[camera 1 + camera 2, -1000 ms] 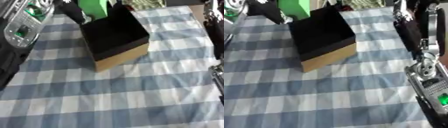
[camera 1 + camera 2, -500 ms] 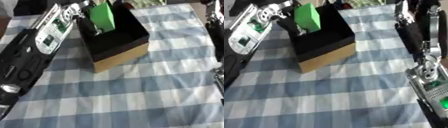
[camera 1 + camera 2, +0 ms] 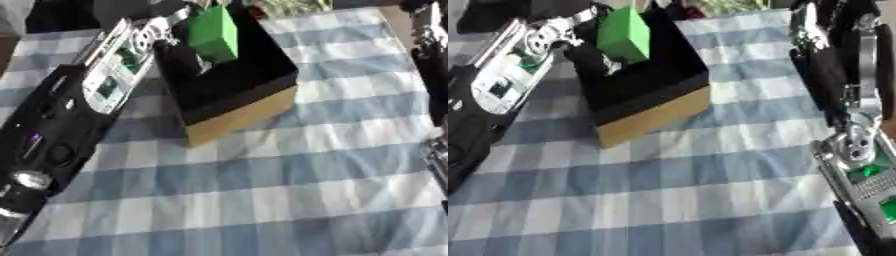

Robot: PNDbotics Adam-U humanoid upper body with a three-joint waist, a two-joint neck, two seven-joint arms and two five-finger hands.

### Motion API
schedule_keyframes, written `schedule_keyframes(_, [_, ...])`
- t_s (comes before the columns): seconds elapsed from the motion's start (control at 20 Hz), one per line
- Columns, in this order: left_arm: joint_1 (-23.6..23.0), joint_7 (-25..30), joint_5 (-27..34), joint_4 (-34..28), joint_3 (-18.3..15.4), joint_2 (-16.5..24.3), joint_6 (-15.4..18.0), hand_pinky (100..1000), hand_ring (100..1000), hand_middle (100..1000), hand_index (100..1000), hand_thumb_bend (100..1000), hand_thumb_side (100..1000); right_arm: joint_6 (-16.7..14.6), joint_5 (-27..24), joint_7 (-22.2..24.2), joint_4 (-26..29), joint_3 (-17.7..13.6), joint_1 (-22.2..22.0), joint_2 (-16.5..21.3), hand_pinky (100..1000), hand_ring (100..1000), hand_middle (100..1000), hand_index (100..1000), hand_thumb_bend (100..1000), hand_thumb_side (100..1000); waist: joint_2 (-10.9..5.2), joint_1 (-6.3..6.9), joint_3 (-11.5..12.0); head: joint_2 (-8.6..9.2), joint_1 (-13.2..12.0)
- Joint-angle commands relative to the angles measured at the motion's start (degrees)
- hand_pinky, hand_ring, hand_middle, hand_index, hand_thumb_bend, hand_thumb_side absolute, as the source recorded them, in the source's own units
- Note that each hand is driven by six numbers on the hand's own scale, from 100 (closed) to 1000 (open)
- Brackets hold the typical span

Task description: Pick up objects on the table and place them in the box.

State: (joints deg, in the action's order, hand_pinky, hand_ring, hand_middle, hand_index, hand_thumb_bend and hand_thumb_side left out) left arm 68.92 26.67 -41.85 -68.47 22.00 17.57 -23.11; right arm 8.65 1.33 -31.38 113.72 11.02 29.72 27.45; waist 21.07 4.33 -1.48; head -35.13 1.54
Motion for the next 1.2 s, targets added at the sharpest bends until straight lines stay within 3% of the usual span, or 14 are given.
schedule_keyframes(0.05, [1.4, 0.4, -3.6, -0.3, -0.7, 0.2, 0.4, 900, 881, 810, 897, 711, 190, -0.2, -0.3, -0.1, 0.9, -0.1, 0.4, 0.4, 858, 748, 645, 803, 100, 624, -1.25, -0.19, 0.1, 0.39, -0.1])
schedule_keyframes(0.25, [1.2, 0.3, -4.5, -1.0, -1.2, 0.0, -0.1, 899, 879, 807, 894, 691, 203, -0.2, -0.3, -0.1, 0.9, -0.2, 0.3, 0.4, 858, 748, 645, 803, 100, 624, -1.39, -0.25, 0.1, 0.27, -0.1])
schedule_keyframes(0.6, [1.2, 1.4, -4.1, -1.7, -0.9, -0.2, 0.4, 907, 896, 822, 912, 852, 289, -0.3, -0.2, 0.1, 0.9, -0.2, 0.3, 0.1, 858, 748, 645, 803, 100, 623, -1.76, -0.36, 0.1, 0.21, -0.2])
schedule_keyframes(0.95, [0.7, -0.5, -2.4, -4.9, -1.9, 0.2, -0.8, 897, 879, 791, 883, 693, 287, -0.2, -0.1, 0.2, 0.9, -0.3, 0.2, 0.0, 859, 749, 645, 803, 100, 620, -2.26, -0.58, 0.6, -0.11, 0.1])
schedule_keyframes(1.2, [-1.1, -2.3, 3.2, -14.4, -4.0, 2.3, -3.9, 885, 863, 773, 868, 539, 317, -0.1, 0.2, 0.2, 0.9, -0.6, -0.1, 0.1, 858, 749, 645, 802, 100, 616, -2.89, -0.81, 1.5, -1.05, 0.7])
